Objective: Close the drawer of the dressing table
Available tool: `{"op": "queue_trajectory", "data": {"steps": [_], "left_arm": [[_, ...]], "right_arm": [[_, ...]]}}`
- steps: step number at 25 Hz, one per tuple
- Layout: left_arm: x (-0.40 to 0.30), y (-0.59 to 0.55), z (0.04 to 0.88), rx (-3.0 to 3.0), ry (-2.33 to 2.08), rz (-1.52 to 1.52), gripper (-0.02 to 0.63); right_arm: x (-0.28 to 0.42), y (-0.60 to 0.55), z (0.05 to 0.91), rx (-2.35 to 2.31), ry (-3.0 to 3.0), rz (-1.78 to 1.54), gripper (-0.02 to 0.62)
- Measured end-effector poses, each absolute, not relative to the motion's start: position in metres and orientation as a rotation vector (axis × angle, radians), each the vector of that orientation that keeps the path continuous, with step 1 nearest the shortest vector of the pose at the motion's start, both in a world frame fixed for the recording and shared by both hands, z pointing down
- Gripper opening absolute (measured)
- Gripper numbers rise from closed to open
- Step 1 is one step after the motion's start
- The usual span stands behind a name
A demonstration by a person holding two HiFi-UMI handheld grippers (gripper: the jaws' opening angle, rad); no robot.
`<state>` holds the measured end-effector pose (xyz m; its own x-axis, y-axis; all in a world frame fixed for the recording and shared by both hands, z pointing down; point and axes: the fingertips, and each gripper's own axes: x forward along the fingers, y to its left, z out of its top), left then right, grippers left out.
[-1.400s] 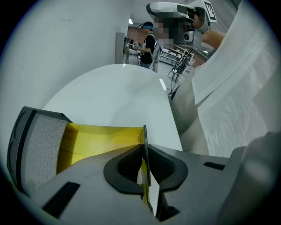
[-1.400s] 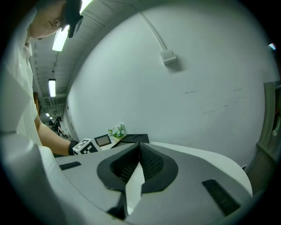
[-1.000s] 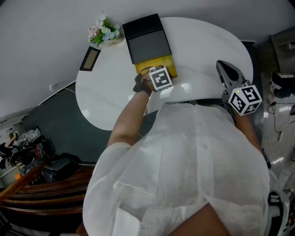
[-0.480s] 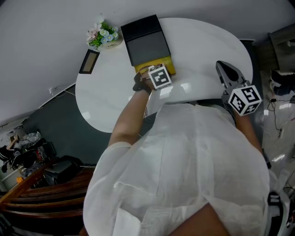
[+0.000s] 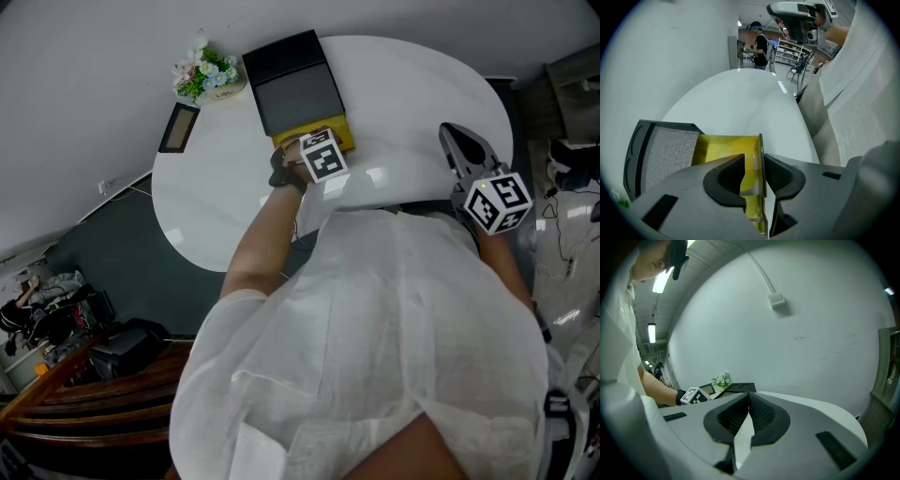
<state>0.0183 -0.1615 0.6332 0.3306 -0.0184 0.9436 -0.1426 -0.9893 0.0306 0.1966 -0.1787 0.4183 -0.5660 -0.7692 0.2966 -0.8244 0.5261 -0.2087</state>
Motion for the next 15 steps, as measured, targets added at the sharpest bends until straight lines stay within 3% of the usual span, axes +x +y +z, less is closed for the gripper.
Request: {"op": "queue_trajectory", "data": {"steps": [15], "left_arm": [[0.014, -0.186, 0.616, 2.657, -0.445, 1.958, 0.357]], "right_arm": [[0.197, -0.179, 0.419, 1.368, -2.598, 0.493, 0.009]]}}
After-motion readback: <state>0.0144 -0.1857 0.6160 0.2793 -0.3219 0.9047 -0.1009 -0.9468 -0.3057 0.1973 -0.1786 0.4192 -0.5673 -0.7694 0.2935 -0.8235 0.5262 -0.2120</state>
